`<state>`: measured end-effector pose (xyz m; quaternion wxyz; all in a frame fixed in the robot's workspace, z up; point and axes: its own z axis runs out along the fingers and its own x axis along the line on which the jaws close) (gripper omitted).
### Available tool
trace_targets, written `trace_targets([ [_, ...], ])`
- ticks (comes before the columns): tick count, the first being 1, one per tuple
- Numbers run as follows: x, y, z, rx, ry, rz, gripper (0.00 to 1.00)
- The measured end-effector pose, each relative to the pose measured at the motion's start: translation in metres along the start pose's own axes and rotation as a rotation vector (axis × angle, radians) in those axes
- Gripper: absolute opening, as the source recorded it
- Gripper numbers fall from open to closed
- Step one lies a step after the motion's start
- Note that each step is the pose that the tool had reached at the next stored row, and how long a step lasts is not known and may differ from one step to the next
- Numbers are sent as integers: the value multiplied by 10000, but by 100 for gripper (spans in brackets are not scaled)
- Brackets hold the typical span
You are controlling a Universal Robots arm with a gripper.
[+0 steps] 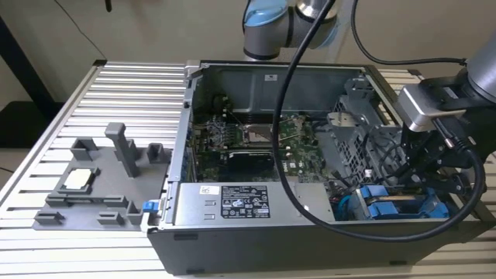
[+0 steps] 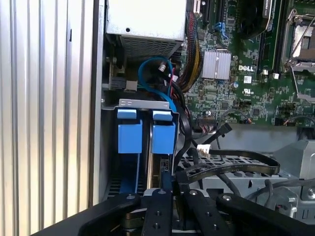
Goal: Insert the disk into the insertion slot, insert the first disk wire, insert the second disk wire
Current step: 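Insert the second disk wire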
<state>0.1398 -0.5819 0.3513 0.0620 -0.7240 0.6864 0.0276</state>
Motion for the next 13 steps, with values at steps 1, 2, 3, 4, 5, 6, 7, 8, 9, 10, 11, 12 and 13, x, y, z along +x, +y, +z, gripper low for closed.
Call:
trace_targets([
  [1,1,-6,4,-3,1,6,16],
  [2,1,-5,8,-3,4,14,16],
  [3,3,-5,16,-2,4,26,16],
  [4,4,-5,23,-1,4,39,16],
  [5,5,-4,31,2,5,55,16],
  [6,6,-4,40,4,5,75,16],
  [7,7,-4,49,8,8,106,16],
  [8,8,-3,57,14,11,150,16],
  [9,9,-3,64,21,13,204,16],
  [10,9,-2,71,28,16,264,16],
  [11,10,-2,77,34,18,312,16],
  [12,11,-2,82,40,20,359,16],
  [13,12,-2,85,45,23,400,16],
])
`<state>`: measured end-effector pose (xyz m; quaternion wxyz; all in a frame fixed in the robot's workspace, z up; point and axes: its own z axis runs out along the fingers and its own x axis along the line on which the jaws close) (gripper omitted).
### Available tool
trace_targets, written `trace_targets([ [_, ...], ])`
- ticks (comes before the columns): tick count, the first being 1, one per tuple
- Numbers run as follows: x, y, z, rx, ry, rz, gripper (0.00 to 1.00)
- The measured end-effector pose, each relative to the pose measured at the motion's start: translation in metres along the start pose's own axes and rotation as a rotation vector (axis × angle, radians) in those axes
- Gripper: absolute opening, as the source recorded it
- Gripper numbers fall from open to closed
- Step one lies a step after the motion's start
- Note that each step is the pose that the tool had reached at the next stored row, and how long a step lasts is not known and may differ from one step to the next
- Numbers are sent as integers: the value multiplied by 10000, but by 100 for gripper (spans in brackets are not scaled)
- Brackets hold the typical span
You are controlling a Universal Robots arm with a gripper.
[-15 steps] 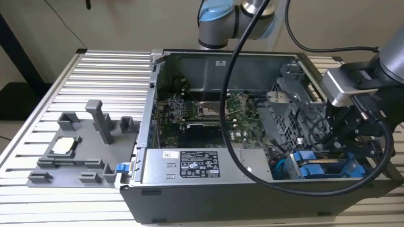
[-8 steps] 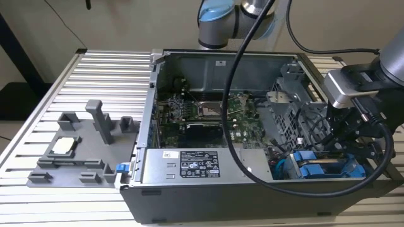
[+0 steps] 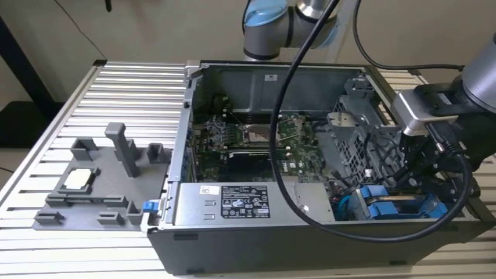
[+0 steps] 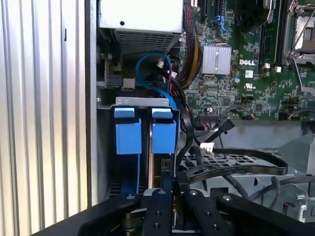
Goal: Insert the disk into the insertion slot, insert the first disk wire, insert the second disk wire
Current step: 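Insert the second disk wire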
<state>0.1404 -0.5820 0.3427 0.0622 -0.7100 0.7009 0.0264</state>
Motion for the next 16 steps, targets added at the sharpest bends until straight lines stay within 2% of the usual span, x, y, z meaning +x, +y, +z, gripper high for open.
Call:
trace_targets([
  [5,2,1,15,9,15,73,16],
  [11,8,4,63,20,35,160,16],
  [12,9,4,70,21,22,167,17],
  [13,10,4,69,16,25,169,23],
  [15,10,2,61,-44,28,178,23],
  [16,10,-1,50,-99,27,184,30],
])
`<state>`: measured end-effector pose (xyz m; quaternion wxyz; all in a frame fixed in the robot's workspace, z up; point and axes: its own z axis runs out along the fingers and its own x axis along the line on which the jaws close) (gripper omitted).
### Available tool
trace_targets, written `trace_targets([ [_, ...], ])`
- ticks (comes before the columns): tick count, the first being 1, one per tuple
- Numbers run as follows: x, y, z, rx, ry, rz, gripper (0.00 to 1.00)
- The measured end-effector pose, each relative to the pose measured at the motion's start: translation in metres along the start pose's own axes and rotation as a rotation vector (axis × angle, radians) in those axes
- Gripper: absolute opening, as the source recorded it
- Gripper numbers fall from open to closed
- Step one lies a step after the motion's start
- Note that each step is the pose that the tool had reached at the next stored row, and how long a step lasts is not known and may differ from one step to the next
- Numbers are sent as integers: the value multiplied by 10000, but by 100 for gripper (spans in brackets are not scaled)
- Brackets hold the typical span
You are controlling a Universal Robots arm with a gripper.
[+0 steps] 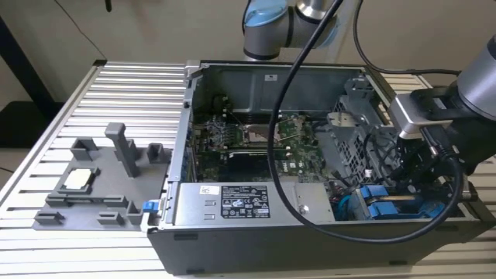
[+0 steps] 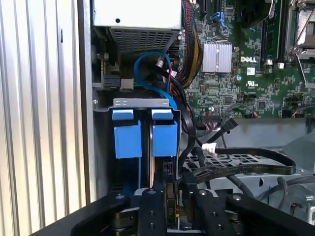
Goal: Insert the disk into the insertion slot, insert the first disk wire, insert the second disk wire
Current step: 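Insert the second disk wire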
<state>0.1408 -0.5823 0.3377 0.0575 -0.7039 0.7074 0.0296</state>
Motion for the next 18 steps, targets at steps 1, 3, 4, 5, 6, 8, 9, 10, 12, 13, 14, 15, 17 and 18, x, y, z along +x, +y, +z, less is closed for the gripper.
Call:
trace_targets([
  [1,-1,-4,-19,-53,6,6,30],
  [3,-7,-12,-66,-127,8,15,30],
  [4,-11,-15,-99,-149,3,18,30],
  [5,-16,-16,-143,-162,6,21,30],
  [6,-21,-18,-188,-172,8,22,30],
  [8,-33,-23,-278,-182,4,22,30],
  [9,-39,-25,-324,-184,8,22,30],
  [10,-44,-26,-366,-185,5,23,30],
  [12,-55,-30,-456,-188,7,23,30],
  [13,-56,-32,-485,-188,-19,22,30],
  [14,-55,-32,-487,-189,-102,26,30],
  [15,-55,-32,-486,-189,-102,26,30],
  [17,-55,-32,-485,-188,-99,26,30],
  [18,-55,-32,-483,-188,-100,26,30],
])
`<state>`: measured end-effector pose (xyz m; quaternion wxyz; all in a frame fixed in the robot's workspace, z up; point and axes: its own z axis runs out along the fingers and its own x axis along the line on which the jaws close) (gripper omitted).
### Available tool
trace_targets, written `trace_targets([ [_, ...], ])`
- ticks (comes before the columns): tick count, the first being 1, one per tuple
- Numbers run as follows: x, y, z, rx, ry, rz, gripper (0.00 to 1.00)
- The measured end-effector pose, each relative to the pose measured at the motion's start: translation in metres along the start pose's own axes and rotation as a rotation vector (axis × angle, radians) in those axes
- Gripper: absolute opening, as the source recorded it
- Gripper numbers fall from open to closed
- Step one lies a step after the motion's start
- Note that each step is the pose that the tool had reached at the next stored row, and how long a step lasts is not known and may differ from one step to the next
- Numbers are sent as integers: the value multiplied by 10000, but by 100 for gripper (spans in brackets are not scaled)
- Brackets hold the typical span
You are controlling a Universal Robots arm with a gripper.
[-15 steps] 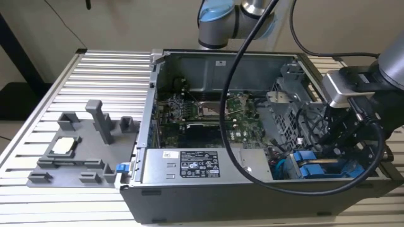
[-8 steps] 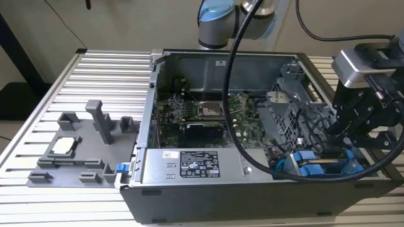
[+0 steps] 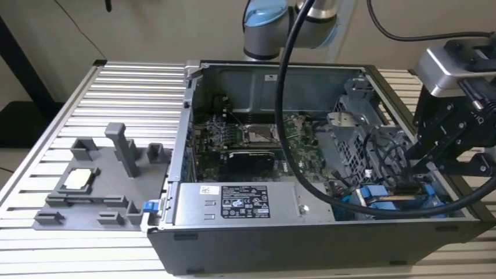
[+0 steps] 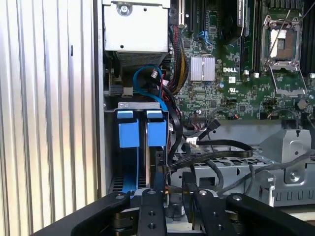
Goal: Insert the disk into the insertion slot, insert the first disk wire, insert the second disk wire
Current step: 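Insert the second disk wire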
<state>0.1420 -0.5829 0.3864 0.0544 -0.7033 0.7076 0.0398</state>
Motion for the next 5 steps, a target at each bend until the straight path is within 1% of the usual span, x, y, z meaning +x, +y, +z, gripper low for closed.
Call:
trace_targets([
  [5,1,0,7,0,0,0,30],
])
